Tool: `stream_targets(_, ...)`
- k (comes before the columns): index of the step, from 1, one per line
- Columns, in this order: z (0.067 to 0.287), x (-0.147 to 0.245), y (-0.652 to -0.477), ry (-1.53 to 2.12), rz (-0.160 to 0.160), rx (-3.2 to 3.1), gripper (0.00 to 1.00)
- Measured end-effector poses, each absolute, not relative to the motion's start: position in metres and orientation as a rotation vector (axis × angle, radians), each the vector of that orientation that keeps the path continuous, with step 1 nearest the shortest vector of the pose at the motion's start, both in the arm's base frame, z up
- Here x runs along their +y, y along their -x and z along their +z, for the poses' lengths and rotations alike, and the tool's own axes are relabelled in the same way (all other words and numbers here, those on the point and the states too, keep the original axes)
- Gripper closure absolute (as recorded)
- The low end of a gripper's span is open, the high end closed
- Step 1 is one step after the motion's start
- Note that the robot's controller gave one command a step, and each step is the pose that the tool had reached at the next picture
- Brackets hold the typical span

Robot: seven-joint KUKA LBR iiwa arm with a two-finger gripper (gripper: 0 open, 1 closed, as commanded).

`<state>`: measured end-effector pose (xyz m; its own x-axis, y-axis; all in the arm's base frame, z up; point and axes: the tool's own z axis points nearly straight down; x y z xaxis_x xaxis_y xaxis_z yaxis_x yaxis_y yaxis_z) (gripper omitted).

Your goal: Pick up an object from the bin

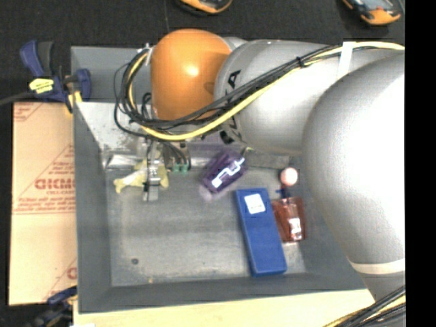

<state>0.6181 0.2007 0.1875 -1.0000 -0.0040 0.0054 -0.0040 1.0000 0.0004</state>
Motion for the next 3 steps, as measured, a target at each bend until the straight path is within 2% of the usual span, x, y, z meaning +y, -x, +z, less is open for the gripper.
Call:
stream_targets(1, 0.193, 0.2, -0.62, 0.0, -0.003, -3.145, 0.0)
stream_targets(2, 0.093, 0.179, -0.635, 0.133, -0.008, -3.146, 0.0)
stream_targets(3, 0.074, 0.175, -0.636, 0.008, -0.015, -3.166, 0.0)
